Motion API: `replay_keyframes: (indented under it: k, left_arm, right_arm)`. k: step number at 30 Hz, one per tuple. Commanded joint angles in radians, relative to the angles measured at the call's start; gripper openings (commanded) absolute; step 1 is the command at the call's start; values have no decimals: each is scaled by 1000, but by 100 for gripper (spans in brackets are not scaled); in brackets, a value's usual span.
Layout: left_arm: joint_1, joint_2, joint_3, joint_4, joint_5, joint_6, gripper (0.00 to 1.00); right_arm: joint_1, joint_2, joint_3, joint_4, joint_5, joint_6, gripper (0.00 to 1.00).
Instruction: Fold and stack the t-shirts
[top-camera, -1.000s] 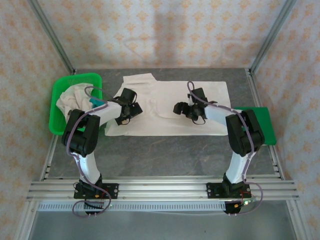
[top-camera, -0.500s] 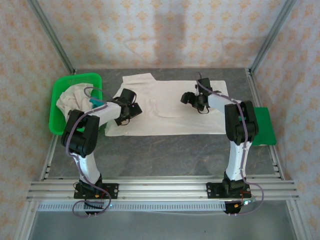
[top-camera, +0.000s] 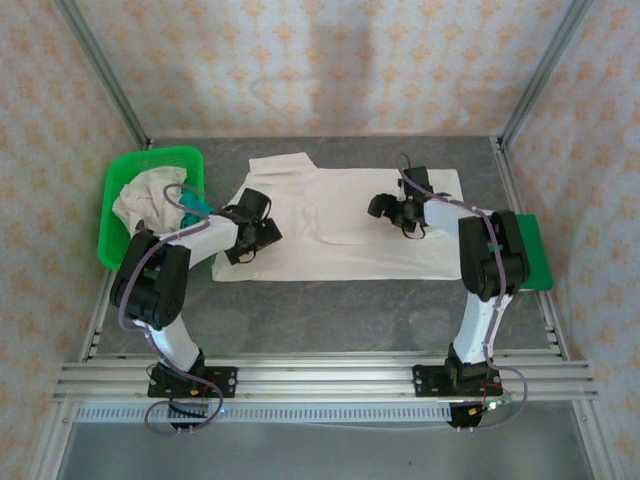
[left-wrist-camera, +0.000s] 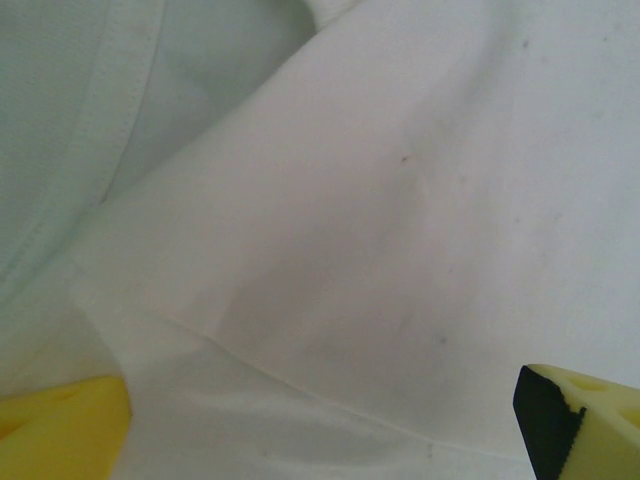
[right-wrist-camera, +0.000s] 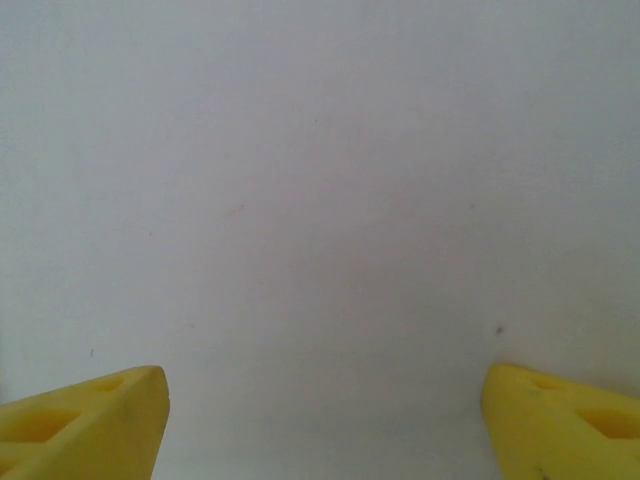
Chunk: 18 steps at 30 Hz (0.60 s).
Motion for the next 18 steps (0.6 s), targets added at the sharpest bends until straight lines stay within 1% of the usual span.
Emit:
replay_keyframes:
  k: [1,5,7,10,13,16,18]
  left_arm:
    - [-3,-29,96,-62,-69,-7,100]
    - [0,33,249,-110,-116,8,100]
    - [5,97,342,-125,-129,15,100]
    - [16,227,499,-165,-115,22,100]
    - [18,329,619,-197,-93,29,100]
    - [19,389,669,-209,-75,26,100]
    - [18,400,654,-199,-65,20,100]
  right_arm:
    - [-8,-73,-6,-26,11,-54,83]
    - [-8,-88,10,-2,10,-68,83]
    - [-7,-73,24,3,2,-65,83]
    - [-6,-34,53,1,21,-41,82]
    - [-9,25,120,-68,73,-30,82]
    - [-9,79,168,-114,78,-27,82]
    - [-10,98,168,-115,69,-22,82]
